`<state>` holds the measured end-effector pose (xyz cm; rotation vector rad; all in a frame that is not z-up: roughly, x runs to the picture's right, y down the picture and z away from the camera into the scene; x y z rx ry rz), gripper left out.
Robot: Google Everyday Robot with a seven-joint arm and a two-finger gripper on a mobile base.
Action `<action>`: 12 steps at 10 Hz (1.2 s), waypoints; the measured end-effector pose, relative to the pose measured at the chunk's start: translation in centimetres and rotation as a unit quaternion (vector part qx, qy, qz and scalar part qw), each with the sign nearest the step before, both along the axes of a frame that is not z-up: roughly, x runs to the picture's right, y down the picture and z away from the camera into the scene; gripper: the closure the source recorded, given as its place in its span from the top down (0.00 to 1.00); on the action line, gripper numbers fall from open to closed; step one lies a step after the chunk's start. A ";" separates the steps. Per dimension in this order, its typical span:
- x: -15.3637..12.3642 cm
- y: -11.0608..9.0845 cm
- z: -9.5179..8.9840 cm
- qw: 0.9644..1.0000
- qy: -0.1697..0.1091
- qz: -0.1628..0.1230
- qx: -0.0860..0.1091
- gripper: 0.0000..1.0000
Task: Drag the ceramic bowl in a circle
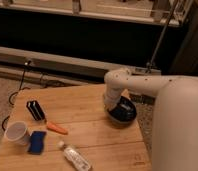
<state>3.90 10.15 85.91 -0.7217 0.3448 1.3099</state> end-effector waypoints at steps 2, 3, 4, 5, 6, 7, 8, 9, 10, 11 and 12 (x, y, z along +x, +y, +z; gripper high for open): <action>-2.9 -2.5 2.8 1.000 0.006 -0.009 -0.011 0.00; -4.5 -3.6 4.1 1.000 0.009 -0.013 -0.018 0.00; -6.2 -4.4 5.2 0.999 0.012 -0.019 -0.025 0.00; -8.4 -4.8 6.0 0.999 0.010 -0.027 -0.032 0.00; -11.3 -5.4 6.7 0.998 0.004 -0.042 -0.036 0.00; -14.4 -5.9 6.9 0.998 -0.008 -0.060 -0.037 0.00; -17.6 -6.4 6.7 0.996 -0.026 -0.080 -0.033 0.00; -20.2 -6.7 6.2 0.994 -0.045 -0.096 -0.028 0.00; -23.1 -6.7 5.2 0.991 -0.072 -0.112 -0.025 0.00; -25.8 -6.4 3.7 0.986 -0.104 -0.128 -0.024 0.00; -27.9 -5.7 2.0 0.980 -0.135 -0.142 -0.025 0.00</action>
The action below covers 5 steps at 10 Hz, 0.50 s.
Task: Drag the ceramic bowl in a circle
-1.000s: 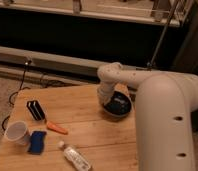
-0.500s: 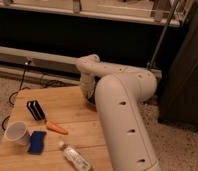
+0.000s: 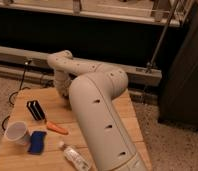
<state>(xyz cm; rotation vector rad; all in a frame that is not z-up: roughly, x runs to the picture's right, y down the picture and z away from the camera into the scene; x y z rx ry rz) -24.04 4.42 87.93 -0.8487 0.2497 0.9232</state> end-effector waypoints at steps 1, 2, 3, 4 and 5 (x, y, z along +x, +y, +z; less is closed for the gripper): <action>-1.8 1.0 -2.2 0.999 -0.037 -0.008 -0.005 0.00; -2.8 2.8 -5.1 0.997 -0.075 -0.019 -0.017 0.00; -3.0 4.9 -7.7 0.994 -0.102 -0.027 -0.030 0.00; -2.3 7.2 -9.9 0.991 -0.118 -0.035 -0.044 0.00; 0.3 11.5 -12.9 0.989 -0.124 -0.048 -0.071 0.00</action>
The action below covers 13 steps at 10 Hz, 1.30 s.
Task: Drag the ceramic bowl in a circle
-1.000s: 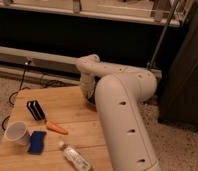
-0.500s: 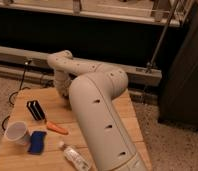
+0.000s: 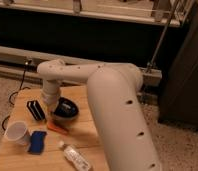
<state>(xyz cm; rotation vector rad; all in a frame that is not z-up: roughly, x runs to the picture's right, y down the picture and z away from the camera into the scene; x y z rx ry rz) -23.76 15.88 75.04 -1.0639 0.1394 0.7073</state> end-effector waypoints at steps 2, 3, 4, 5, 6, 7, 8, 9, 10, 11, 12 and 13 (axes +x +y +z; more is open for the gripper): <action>4.8 5.4 -3.0 0.999 0.020 -0.004 -0.037 0.00; 7.7 7.8 -4.6 0.997 0.040 0.014 -0.057 0.00; 10.3 9.3 -5.5 0.995 0.064 0.036 -0.071 0.00; 12.7 10.1 -5.9 0.991 0.089 0.060 -0.075 0.00; 16.2 10.0 -5.4 0.987 0.119 0.089 -0.063 0.00; 20.0 8.9 -3.9 0.982 0.144 0.113 -0.038 0.00; 23.2 7.6 -2.2 0.978 0.165 0.129 -0.016 0.00; 25.9 6.2 -0.7 0.973 0.183 0.142 0.003 0.00; 29.3 4.0 1.8 0.966 0.207 0.154 0.029 0.00; 31.3 1.6 4.4 0.961 0.222 0.158 0.048 0.00; 32.2 0.1 6.3 0.958 0.232 0.157 0.058 0.00; 32.4 -1.6 8.3 0.956 0.243 0.152 0.063 0.00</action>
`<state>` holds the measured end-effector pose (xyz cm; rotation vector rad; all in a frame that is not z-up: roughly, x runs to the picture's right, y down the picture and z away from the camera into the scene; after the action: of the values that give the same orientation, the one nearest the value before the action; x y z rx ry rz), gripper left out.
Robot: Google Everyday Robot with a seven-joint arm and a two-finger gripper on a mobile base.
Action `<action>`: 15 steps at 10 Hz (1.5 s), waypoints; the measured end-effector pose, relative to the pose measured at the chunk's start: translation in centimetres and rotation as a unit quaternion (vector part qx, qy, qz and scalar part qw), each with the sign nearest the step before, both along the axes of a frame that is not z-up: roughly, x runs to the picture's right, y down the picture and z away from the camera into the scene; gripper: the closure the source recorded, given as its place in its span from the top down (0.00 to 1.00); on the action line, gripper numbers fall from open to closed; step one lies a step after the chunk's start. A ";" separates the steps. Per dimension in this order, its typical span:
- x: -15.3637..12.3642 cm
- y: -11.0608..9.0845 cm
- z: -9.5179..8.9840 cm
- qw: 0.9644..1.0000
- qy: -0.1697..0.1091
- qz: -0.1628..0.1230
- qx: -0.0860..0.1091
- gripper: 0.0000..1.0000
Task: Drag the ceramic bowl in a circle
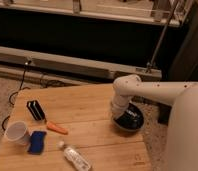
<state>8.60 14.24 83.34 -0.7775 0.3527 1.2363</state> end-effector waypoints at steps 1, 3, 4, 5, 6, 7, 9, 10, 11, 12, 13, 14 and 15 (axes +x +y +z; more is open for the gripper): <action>-0.9 -2.0 2.0 1.000 0.009 -0.005 0.001 0.00; -3.2 -5.5 5.1 0.999 0.029 -0.017 0.000 0.00; -4.4 -6.9 6.2 0.999 0.040 -0.019 -0.004 0.00; -6.0 -8.3 7.2 0.999 0.049 -0.024 -0.007 0.00; -8.3 -9.3 7.8 0.998 0.048 -0.032 -0.009 0.00; -11.5 -10.3 8.2 0.998 0.041 -0.045 -0.011 0.00; -17.1 -11.3 8.2 0.998 0.029 -0.058 -0.021 0.00; -19.9 -11.3 8.0 0.997 0.023 -0.064 -0.031 0.00; -23.0 -11.2 7.5 0.996 0.013 -0.075 -0.039 0.00; -25.8 -10.9 6.7 0.995 0.000 -0.090 -0.045 0.00; -28.4 -10.3 5.8 0.993 -0.019 -0.106 -0.050 0.00; -30.9 -9.5 4.3 0.990 -0.042 -0.123 -0.054 0.00; -32.3 -8.7 3.2 0.988 -0.056 -0.134 -0.056 0.00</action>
<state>-23.65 5.51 86.51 -0.8624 0.4235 0.9226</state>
